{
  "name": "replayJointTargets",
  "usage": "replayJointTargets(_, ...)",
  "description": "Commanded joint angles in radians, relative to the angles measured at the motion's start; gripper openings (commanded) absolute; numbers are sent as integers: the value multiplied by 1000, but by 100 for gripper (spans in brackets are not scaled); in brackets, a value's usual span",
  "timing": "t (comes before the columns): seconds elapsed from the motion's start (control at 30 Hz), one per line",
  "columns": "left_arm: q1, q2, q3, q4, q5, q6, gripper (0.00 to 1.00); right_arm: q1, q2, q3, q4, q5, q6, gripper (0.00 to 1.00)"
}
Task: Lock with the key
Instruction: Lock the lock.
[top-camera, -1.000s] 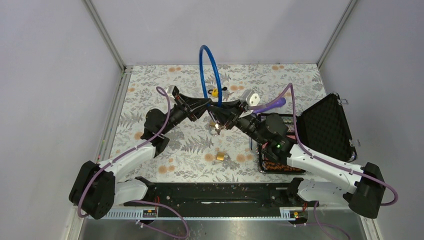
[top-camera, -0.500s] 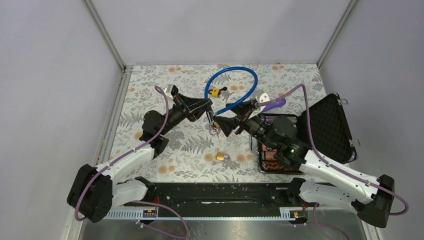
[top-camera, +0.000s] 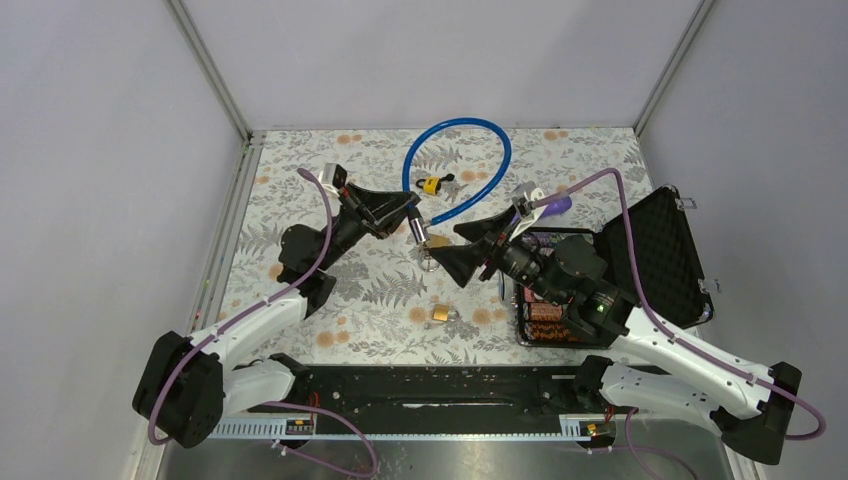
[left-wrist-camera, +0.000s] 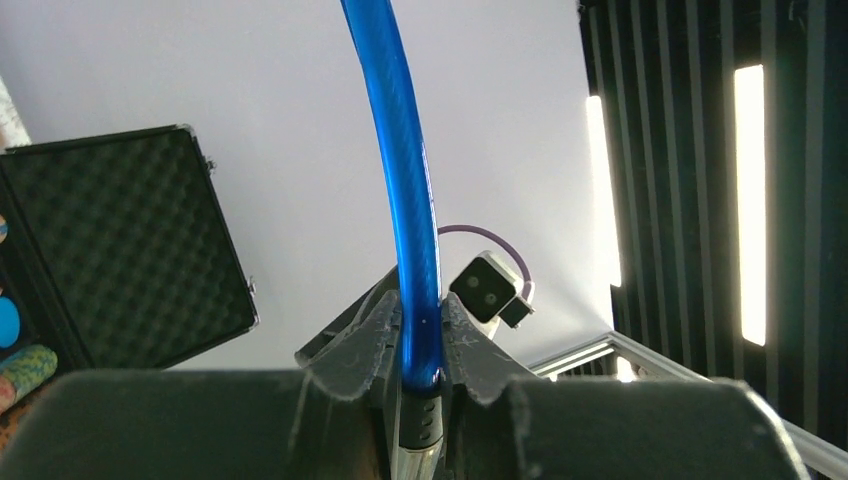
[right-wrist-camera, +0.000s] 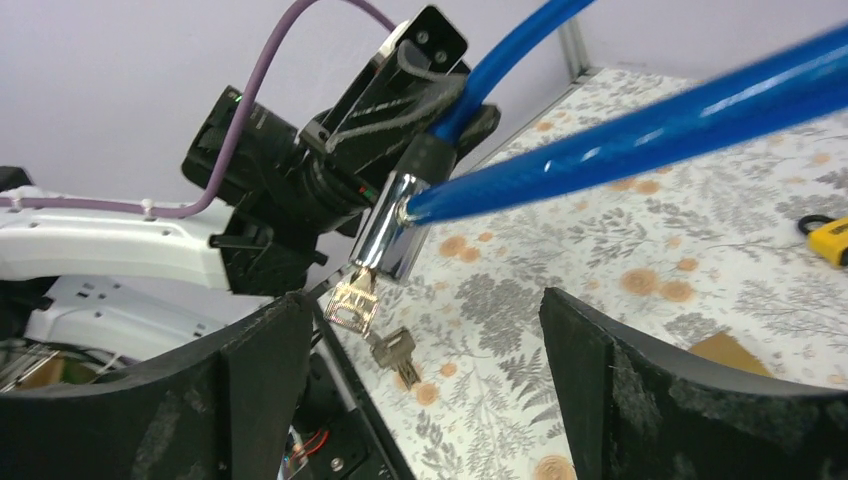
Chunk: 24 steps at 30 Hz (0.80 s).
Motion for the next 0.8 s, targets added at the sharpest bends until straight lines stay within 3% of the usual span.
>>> replayJointTargets(0.0, 0, -37, 14, 221, -66, 20, 0, 2, -13, 20, 12, -114, 64, 90)
replayJointTargets(0.1, 0, -40, 16, 237, -69, 36, 0, 2, -4, 34, 11, -155, 83, 86)
replayJointTargets(0.27, 0, -49, 22, 245, -77, 56, 0, 1, 50, 82, 16, -223, 117, 68)
replayJointTargets(0.43, 0, -51, 28, 268, -79, 66, 0, 1, 107, 97, 73, -258, 151, 66)
replayJointTargets(0.7, 0, -53, 26, 300, -83, 69, 0, 0, 150, 107, 141, -255, 185, 35)
replayJointTargets(0.77, 0, -55, 25, 300, -83, 70, 0, 1, 145, 96, 159, -253, 195, 33)
